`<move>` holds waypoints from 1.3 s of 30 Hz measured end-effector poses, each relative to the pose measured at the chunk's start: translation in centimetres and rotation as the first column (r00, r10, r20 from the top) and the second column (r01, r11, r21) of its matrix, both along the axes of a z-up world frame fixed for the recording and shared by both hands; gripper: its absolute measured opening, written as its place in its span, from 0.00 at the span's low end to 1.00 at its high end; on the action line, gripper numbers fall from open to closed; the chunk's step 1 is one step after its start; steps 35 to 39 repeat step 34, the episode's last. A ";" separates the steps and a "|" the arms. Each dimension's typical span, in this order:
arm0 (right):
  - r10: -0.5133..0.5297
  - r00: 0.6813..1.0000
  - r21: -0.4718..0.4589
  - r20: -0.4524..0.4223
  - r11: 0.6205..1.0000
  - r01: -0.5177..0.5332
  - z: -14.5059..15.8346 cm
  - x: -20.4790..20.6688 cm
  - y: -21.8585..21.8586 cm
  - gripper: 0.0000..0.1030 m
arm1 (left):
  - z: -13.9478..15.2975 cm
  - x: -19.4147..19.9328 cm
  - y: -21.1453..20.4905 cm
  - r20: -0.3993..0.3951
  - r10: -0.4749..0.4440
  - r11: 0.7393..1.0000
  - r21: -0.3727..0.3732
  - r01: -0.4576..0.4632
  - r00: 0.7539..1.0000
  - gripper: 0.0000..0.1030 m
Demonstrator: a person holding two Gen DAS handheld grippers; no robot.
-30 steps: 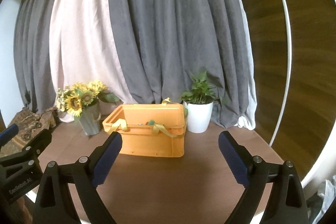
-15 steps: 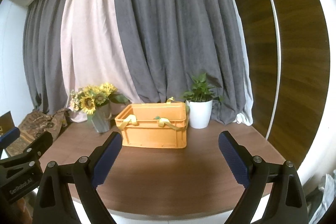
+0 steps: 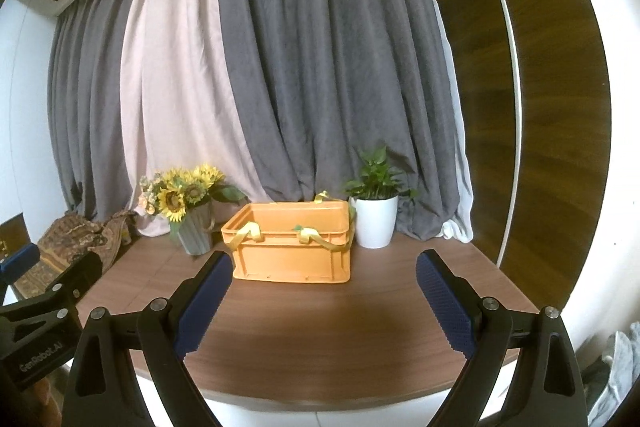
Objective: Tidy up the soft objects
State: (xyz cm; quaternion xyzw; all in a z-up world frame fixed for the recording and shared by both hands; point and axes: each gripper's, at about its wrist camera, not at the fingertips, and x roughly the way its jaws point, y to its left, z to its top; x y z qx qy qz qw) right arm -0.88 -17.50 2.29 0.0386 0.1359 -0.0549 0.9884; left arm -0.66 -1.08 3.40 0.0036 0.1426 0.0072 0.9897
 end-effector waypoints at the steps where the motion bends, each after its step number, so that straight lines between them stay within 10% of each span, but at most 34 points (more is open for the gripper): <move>1: 0.000 1.000 0.001 -0.001 1.000 0.000 0.0 0.0 0.0 0.92 | 0.0 -0.1 0.0 0.001 0.000 1.000 0.000 0.000 1.000 1.00; 39: 0.013 1.000 0.007 0.001 1.000 -0.013 0.3 -0.2 0.1 0.92 | 0.1 -0.1 -0.2 0.001 0.007 1.000 -0.005 -0.007 1.000 1.00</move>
